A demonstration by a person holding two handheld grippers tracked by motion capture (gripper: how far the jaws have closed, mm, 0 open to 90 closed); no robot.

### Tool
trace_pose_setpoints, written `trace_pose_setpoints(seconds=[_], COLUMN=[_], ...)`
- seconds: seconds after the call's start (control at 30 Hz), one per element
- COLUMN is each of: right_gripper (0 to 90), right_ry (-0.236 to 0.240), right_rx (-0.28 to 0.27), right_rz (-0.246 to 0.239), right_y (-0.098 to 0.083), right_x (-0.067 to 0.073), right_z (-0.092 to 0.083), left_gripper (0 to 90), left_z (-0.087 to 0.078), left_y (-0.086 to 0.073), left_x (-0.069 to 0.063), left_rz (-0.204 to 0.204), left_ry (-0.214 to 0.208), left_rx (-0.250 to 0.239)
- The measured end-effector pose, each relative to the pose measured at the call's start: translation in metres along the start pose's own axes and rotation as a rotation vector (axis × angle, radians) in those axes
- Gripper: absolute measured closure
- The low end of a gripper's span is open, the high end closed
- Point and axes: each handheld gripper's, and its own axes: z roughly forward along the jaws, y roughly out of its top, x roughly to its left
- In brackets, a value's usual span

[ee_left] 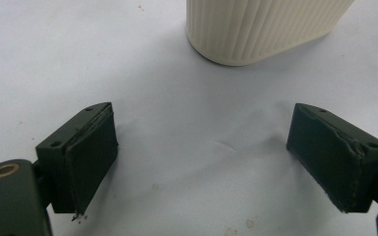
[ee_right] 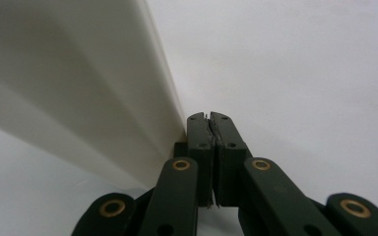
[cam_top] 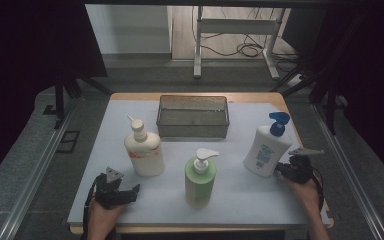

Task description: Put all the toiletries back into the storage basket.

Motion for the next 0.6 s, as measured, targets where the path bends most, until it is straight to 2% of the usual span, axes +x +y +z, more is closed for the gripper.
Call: trace_pose_setpoints(seconds=[0.37, 0.47, 0.6], right_gripper=[87.1, 86.5, 84.6], right_ry=[0.023, 0.023, 0.025], right_rx=[0.014, 0.026, 0.024], right_rz=[-0.020, -0.043, -0.032], right_y=[-0.004, -0.005, -0.005], right_x=[0.015, 0.021, 0.021], right_z=[-0.001, 0.000, -0.001], left_gripper=[11.5, 11.5, 11.5], left_z=[0.000, 0.000, 0.000], left_y=[0.000, 0.000, 0.000], left_x=[0.000, 0.000, 0.000], left_rz=[0.000, 0.000, 0.000], left_ry=[0.001, 0.001, 0.001], left_rx=[0.001, 0.001, 0.001])
